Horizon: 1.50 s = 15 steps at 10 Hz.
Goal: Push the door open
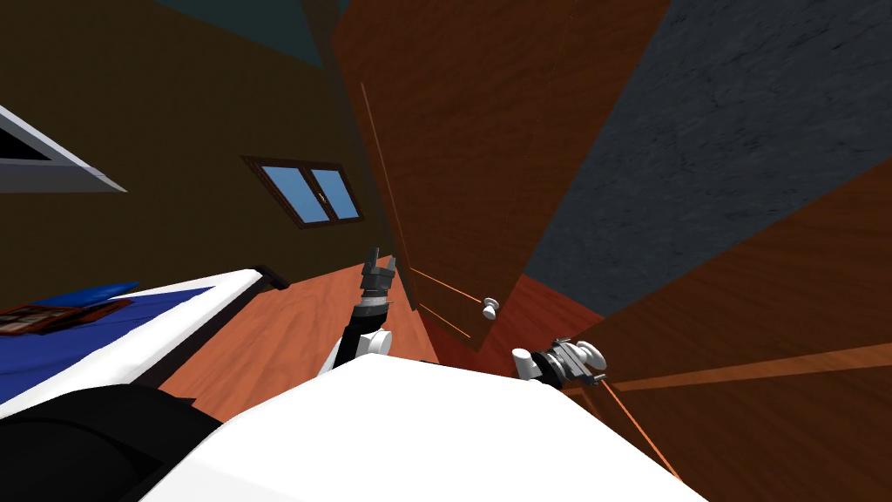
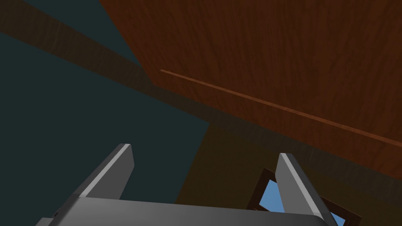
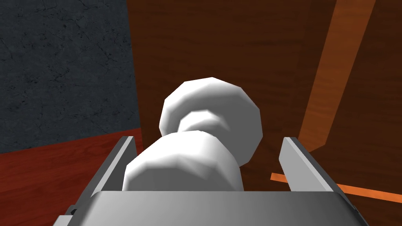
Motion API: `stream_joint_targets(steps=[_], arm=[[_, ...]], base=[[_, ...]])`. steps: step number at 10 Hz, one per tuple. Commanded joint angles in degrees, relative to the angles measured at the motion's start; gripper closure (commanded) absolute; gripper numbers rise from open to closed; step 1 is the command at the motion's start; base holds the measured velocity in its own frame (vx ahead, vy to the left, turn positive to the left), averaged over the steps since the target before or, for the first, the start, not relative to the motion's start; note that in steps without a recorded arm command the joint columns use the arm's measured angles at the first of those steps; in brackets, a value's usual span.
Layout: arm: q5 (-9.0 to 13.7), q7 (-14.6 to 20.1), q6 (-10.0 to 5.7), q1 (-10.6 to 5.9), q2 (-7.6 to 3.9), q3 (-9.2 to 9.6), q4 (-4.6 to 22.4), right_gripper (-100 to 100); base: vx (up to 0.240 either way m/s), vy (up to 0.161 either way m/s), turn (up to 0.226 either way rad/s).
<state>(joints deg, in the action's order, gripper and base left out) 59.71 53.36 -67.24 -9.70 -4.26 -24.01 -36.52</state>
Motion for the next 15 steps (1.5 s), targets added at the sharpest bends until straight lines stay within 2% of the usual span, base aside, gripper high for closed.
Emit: stream_joint_targets(steps=[1,2,4,5,8,9,11,12,15], arm=[[1.2,-1.0,-1.52,0.9,-0.47,-1.96,-0.3,100],[1.9,-1.2,-2.36,0.62,-0.47,-2.8,0.1,100],[1.9,-1.2,-2.36,0.62,-0.47,-2.8,0.3,100],[2.5,-1.4,-3.21,0.33,-0.43,-3.63,0.5,100],[2.5,-1.4,-3.21,0.33,-0.43,-3.63,0.5,100],[3.1,-1.6,-4.05,0.04,-0.4,-4.46,1.0,100],[3.1,-1.6,-4.05,0.04,-0.4,-4.46,1.0,100],[3.8,-1.9,-4.9,-0.26,-0.36,-5.28,1.4,100],[3.8,-1.9,-4.9,-0.26,-0.36,-5.28,1.4,100]], base=[[0.008,-0.021,0.057],[0.013,-0.073,0.096],[0.036,-0.052,-0.006],[0.036,-0.067,0.041],[0.006,-0.031,0.013],[0.013,-0.024,0.061],[0.018,-0.025,0.032],[0.026,-0.04,0.033],[0.014,-0.03,-0.004]])
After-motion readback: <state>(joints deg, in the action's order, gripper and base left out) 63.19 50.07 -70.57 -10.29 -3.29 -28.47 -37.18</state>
